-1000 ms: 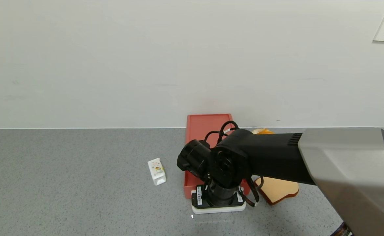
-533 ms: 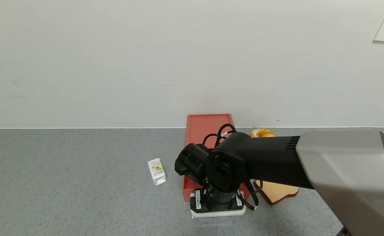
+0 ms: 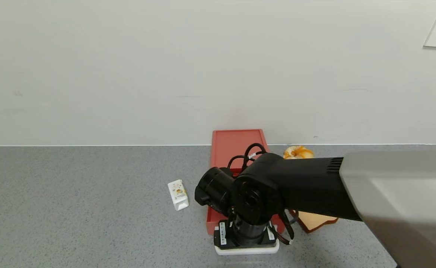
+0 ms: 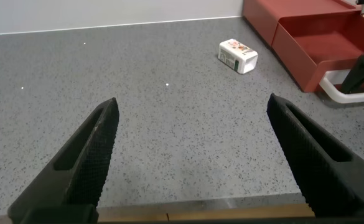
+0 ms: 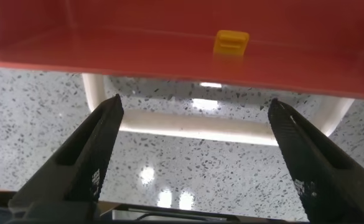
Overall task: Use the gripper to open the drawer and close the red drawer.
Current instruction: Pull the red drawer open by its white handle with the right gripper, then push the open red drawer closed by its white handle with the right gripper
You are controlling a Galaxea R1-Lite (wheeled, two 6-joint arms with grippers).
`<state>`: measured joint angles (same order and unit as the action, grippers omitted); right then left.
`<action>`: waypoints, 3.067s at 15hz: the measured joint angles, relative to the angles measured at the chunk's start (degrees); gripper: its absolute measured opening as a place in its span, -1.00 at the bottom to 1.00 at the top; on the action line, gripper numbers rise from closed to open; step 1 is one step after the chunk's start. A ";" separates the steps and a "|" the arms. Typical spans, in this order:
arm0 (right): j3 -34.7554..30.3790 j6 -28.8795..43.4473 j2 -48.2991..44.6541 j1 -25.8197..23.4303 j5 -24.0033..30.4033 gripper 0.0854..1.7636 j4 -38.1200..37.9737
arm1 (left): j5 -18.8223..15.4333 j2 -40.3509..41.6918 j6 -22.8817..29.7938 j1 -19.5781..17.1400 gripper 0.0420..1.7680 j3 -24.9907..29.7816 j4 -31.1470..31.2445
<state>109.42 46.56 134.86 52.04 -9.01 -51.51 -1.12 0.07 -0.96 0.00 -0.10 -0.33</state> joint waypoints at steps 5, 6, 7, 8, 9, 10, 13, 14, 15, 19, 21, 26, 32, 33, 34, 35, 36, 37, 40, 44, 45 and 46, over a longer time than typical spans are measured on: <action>-0.16 -2.05 -3.25 -0.61 -0.44 0.94 0.05 | 0.00 0.00 0.00 0.00 0.94 0.00 0.00; -0.33 -3.28 -4.68 -0.63 -0.46 0.94 0.10 | -0.02 0.00 0.00 0.00 0.94 0.00 0.02; -0.63 -4.58 -6.28 -0.67 -0.49 0.94 0.10 | 0.00 0.00 -0.02 0.00 0.94 0.00 0.00; -1.12 -6.38 -8.24 -0.74 -0.52 0.94 0.11 | -0.02 0.00 -0.02 0.00 0.94 0.00 0.02; -1.71 -8.17 -10.28 -0.83 -0.63 0.94 0.35 | -0.02 0.00 -0.05 0.00 0.94 0.00 0.02; -2.36 -9.87 -12.42 -1.06 -0.59 0.94 0.68 | 0.00 0.00 -0.05 0.00 0.94 0.00 0.00; -5.86 -16.30 -19.48 -3.47 2.89 0.94 3.35 | -0.02 0.00 -0.07 0.00 0.94 0.00 0.00; -8.41 -19.25 -21.99 -4.80 4.30 0.94 5.81 | 0.00 0.00 -0.02 0.00 0.94 0.00 0.02; -11.93 -22.53 -24.75 -6.70 6.10 0.94 9.80 | -0.02 0.00 -0.02 0.00 0.94 0.00 0.00; -26.69 -31.46 -35.39 -17.21 14.41 0.94 23.37 | -0.02 0.00 -0.05 0.00 0.94 0.00 -0.07; -31.74 -33.35 -39.97 -22.44 17.25 0.94 26.28 | 0.00 0.00 0.04 0.00 0.94 0.00 -0.09; -42.36 -37.46 -48.74 -32.37 19.92 0.94 33.98 | -0.02 0.00 0.04 0.00 0.94 0.00 -0.09; -56.00 -41.07 -55.92 -42.07 28.49 0.94 46.85 | 0.00 0.00 0.26 0.00 0.94 0.00 -0.07; -57.39 -41.05 -56.39 -42.81 28.88 0.94 48.18 | 0.02 0.00 0.28 0.00 0.94 0.00 -0.09; -58.27 -41.05 -56.75 -43.20 29.06 0.94 48.81 | 0.02 0.00 0.28 0.00 0.94 0.00 -0.09; -58.82 -41.05 -57.00 -43.39 29.12 0.94 48.98 | 0.02 0.00 0.28 0.00 0.94 0.00 -0.09; -59.08 -41.07 -57.16 -43.45 29.12 0.94 49.05 | 0.02 0.00 0.28 0.00 0.94 0.00 -0.09; -59.21 -41.05 -57.25 -43.50 29.16 0.94 49.03 | 0.05 0.00 0.28 0.00 0.94 0.00 -0.09; -59.32 -41.05 -57.44 -43.53 29.18 0.94 48.98 | 0.07 0.00 0.33 0.00 0.94 0.00 -0.09; -58.47 -40.96 -57.53 -42.81 28.86 0.94 48.53 | 0.05 0.00 0.11 0.00 0.94 0.00 -0.09; -57.44 -40.94 -57.47 -42.57 28.68 0.94 47.18 | 0.05 0.00 0.09 0.00 0.94 0.00 -0.07; -55.82 -40.89 -57.36 -42.24 28.60 0.94 44.98 | 0.02 0.00 0.02 0.00 0.94 0.00 -0.09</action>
<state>53.60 5.67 77.51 9.80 19.59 -6.52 -1.10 0.07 -0.94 0.00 -0.10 -0.41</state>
